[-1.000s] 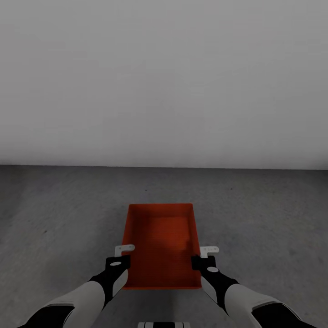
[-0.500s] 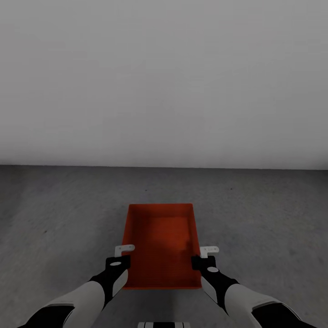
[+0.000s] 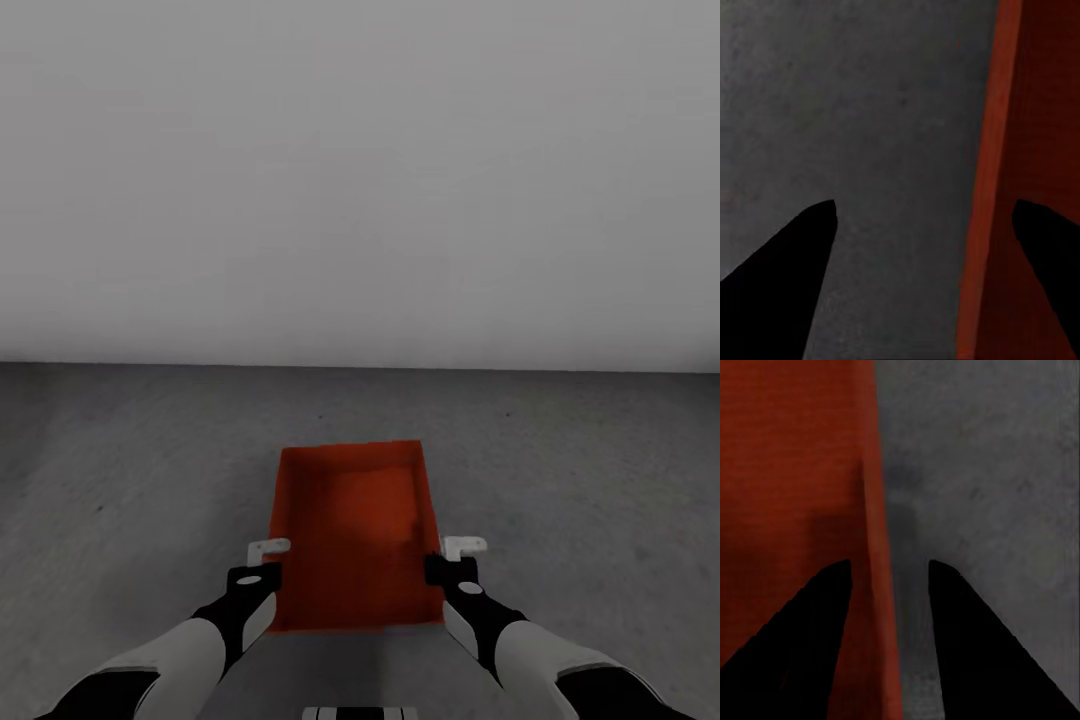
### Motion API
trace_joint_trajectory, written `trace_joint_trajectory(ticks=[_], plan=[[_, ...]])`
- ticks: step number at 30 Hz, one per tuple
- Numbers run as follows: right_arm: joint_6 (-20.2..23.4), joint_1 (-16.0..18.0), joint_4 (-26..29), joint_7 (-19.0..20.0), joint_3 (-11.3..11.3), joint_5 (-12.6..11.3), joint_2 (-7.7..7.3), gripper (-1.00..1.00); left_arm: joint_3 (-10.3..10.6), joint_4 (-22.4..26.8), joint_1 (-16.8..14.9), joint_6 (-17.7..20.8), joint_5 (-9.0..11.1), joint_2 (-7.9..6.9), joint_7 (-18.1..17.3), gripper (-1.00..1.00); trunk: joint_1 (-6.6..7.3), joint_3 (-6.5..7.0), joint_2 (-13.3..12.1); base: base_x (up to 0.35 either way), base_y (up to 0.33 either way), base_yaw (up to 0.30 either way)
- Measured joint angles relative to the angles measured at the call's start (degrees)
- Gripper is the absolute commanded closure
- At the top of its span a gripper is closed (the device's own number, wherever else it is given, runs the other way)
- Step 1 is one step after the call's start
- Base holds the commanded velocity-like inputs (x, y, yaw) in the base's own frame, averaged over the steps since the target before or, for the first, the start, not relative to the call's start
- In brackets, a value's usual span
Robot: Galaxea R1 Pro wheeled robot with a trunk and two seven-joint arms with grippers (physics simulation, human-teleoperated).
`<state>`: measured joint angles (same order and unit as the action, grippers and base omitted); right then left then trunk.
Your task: Move the two storage containers from the living room to the garage. In the garage, place one container on the floor and stack the other container on top of it (either order is fine).
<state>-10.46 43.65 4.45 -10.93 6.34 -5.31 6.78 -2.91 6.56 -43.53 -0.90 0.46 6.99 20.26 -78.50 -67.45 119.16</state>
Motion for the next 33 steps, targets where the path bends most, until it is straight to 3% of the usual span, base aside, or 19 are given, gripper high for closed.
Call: trace_joint_trajectory(ticks=[1,2,29,33], plan=[[0.1,0.0,0.0,-0.2,-0.3,-0.1,-0.01,-1.0,-0.1,0.0,0.0,0.0,-0.1,-1.2,0.1,-1.0,0.0,0.0,0.0,0.0,0.0,0.0],[0.0,0.0,0.0,-0.4,-1.0,-0.2,-0.02,-1.0,-0.4,0.0,0.0,0.0,-0.3,-1.38,0.3,-1.0,0.0,0.0,0.0,0.0,0.0,0.0],[0.0,0.0,0.0,-0.3,-1.0,-0.2,-0.02,-1.0,-0.3,0.1,0.0,-0.1,-0.5,-1.31,0.3,-1.0,0.0,0.0,0.0,0.0,0.0,0.0],[0.0,0.0,0.0,-0.3,-1.0,-0.2,0.02,-1.0,-0.3,0.1,0.0,-0.1,-0.5,-1.3,0.3,-1.0,0.87,0.71,-1.6,0.0,0.0,0.0]])
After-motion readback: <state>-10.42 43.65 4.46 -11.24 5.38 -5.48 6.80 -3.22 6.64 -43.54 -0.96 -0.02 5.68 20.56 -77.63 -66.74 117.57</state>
